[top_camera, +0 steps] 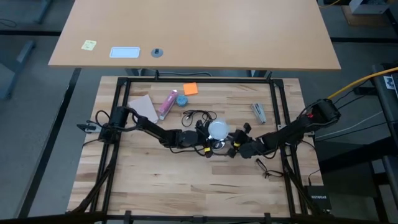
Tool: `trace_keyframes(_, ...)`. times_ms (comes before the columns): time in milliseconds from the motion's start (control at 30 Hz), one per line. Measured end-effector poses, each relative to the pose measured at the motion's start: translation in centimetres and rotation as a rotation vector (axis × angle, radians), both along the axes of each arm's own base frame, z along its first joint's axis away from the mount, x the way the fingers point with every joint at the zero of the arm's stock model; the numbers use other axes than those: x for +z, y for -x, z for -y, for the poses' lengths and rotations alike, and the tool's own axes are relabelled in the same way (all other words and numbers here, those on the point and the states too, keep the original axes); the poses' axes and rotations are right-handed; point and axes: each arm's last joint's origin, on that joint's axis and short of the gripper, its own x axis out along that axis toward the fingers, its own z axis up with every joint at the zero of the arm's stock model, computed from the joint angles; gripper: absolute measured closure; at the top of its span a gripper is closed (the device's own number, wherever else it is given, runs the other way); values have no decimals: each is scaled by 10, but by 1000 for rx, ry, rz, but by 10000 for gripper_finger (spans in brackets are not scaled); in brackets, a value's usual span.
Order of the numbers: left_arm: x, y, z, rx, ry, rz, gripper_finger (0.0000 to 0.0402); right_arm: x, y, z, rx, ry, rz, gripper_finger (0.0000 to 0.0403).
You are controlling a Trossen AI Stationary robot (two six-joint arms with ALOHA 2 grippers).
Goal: Screw lightbulb
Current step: Remove the lightbulb from the lamp
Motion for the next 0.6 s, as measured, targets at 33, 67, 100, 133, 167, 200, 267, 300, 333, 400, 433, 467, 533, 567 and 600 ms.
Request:
trace_keyframes(33, 0, 0, 1, -2, 0, 1, 249, -1, -1, 2, -20, 14, 1, 343)
trace_keyframes(67, 0, 0, 1, -6, 1, 4, 249, -3, -1, 4, -27, 18, -10, 343)
trace_keyframes(100, 1, 0, 3, -10, 1, 9, 249, -6, -2, 5, -26, 10, -26, 343)
trace_keyframes(133, 1, 0, 3, -16, 2, 12, 249, -9, -3, 7, -24, -7, -37, 343)
trace_keyframes(167, 1, 0, 5, -20, 3, 17, 249, -12, -4, 9, -25, -29, -46, 343)
trace_keyframes(200, 1, 0, 6, -25, 5, 24, 249, -15, -6, 11, -25, -51, -55, 343)
trace_keyframes(267, 2, 0, 7, -32, 7, 36, 249, -20, -9, 12, -21, -73, -68, 343)
trace_keyframes(300, 2, 0, 7, -33, 7, 37, 249, -22, -12, 13, -20, -80, -69, 343)
trace_keyframes(333, 2, 0, 7, -33, 7, 36, 249, -23, -14, 12, -18, -84, -67, 343)
trace_keyframes(400, 2, 0, 7, -33, 7, 35, 249, -25, -19, 12, -15, -88, -77, 343)
trace_keyframes(433, 2, 0, 7, -33, 7, 34, 249, -26, -21, 11, -9, -90, -83, 343)
trace_keyframes(467, 2, 0, 7, -33, 8, 33, 249, -26, -22, 10, -5, -94, -85, 343)
trace_keyframes(533, 2, 0, 6, -36, 11, 34, 249, -26, -25, 9, 7, -103, -88, 343)
trace_keyframes(567, 2, 0, 6, -35, 11, 34, 249, -26, -26, 9, 16, -113, -88, 343)
trace_keyframes(600, 2, 0, 5, -36, 7, 33, 249, -26, -26, 8, 25, -123, -88, 343)
